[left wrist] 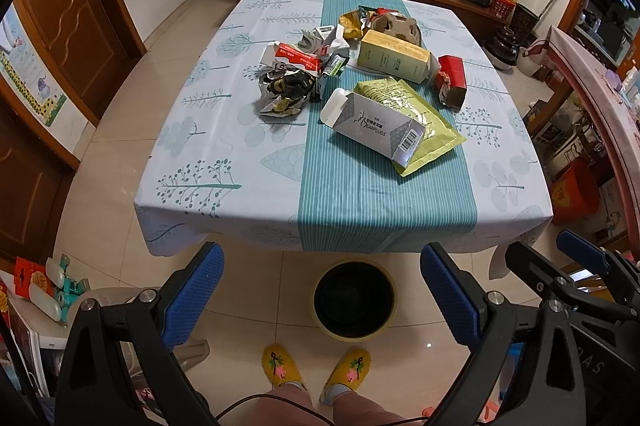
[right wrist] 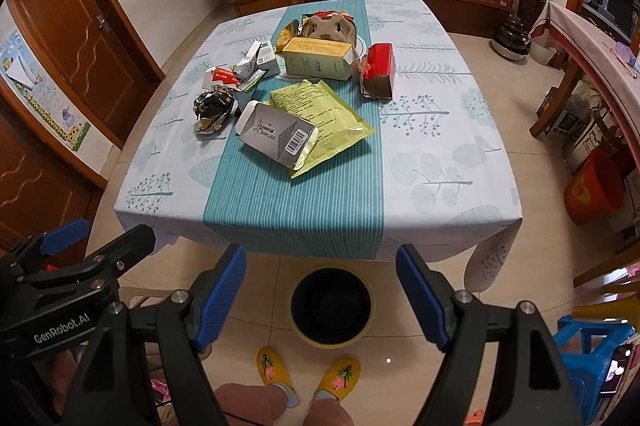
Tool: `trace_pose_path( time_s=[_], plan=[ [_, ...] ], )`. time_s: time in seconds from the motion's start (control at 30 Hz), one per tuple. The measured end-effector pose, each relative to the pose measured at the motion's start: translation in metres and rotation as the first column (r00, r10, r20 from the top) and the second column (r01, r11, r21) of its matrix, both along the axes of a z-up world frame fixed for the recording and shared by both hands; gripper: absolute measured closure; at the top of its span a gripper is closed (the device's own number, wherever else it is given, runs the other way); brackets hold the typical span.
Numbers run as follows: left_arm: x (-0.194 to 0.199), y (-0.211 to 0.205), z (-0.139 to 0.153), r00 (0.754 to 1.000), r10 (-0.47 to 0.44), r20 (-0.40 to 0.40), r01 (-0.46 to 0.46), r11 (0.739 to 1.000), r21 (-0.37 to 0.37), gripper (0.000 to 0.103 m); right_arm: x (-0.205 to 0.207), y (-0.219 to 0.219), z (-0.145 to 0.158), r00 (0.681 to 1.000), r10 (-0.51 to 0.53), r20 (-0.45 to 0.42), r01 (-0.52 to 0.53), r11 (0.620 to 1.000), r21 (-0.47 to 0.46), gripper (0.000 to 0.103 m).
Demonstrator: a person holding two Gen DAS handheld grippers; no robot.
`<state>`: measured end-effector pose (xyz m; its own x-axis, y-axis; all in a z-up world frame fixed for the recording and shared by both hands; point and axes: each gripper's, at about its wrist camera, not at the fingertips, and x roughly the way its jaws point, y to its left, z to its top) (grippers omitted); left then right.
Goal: Collect trash
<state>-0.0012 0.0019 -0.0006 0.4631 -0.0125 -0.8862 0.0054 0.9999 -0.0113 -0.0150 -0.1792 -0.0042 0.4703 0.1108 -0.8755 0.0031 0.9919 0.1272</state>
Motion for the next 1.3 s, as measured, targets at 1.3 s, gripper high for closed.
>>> trace_pose_path(
  time_s=[1.3],
  plan=[
    [-0.0021, 0.0037, -0.0052, 1.000, 0.007, -0.010, -0.007, 1.000, 0.003, 0.005, 0.0090, 0.0014, -0.0022, 1.000, 0.003, 0.003, -0.003, 1.000, 0.011, 0.025]
  ],
)
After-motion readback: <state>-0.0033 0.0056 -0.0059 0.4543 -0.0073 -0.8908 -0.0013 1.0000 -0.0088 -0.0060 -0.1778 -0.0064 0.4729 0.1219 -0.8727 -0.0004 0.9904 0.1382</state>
